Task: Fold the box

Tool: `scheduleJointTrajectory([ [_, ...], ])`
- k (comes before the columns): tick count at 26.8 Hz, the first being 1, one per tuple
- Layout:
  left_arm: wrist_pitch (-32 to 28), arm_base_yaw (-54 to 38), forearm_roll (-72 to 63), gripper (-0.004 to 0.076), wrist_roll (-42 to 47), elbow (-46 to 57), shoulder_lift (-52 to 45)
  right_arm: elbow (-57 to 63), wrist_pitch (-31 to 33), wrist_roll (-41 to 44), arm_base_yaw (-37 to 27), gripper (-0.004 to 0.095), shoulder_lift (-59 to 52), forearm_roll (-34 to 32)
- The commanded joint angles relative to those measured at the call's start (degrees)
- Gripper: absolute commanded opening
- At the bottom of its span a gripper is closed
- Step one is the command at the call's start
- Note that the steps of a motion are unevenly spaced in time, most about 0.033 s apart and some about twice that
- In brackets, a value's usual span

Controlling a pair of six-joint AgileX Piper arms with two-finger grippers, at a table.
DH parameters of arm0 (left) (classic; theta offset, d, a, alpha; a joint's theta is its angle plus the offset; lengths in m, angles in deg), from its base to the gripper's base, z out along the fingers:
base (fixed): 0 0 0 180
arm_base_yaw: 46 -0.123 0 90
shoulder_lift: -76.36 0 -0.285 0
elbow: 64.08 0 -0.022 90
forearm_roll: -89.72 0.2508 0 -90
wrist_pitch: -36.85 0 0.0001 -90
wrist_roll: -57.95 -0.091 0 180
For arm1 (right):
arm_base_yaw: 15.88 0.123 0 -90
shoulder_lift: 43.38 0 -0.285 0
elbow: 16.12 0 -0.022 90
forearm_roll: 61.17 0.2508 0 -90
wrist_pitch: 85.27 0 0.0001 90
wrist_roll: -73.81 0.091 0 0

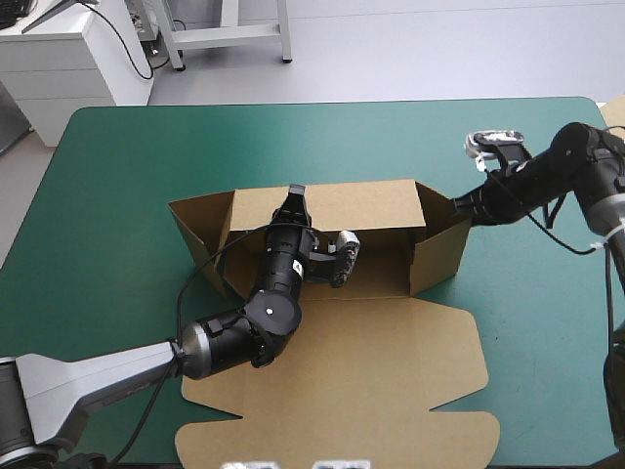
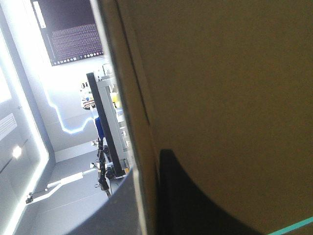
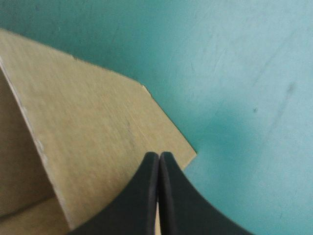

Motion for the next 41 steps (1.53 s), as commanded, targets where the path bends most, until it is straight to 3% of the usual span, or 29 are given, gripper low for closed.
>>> scheduleJointTrajectory([
  [1, 3.13, 0.01, -0.84, -0.0008, -1.19, -0.70, -1.29, 4.49, -1.07, -3.58, -0.29, -0.0021, -4.99, 4.59],
  [6, 3.93, 0.01, -0.84, -0.0008, -1.19, -0.70, -1.29, 13.90, -9.14, -8.89, -0.29, -0.0021, -9.91, 10.37],
  [12, 5.55, 0.01, 0.46, -0.0008, -1.19, -1.22, -1.29, 19.10, -13.74, -12.45, -0.29, -0.0021, -13.27, 14.48],
  [22, 5.55, 0.01, 0.09, -0.0007, -1.19, -4.09, -1.29, 19.10, -19.57, -12.45, -0.29, -0.0021, -13.27, 15.16],
  [38, 5.55, -0.09, 3.15, -0.0007, -1.20, -4.19, -1.29, 19.10, -23.17, -13.44, -0.29, -0.0021, -13.06, 14.57],
  [41, 5.55, -0.09, 3.42, -0.0007, -1.88, -5.27, -1.29, 19.10, -28.30, -12.35, -0.29, -0.0021, -13.06, 12.43],
])
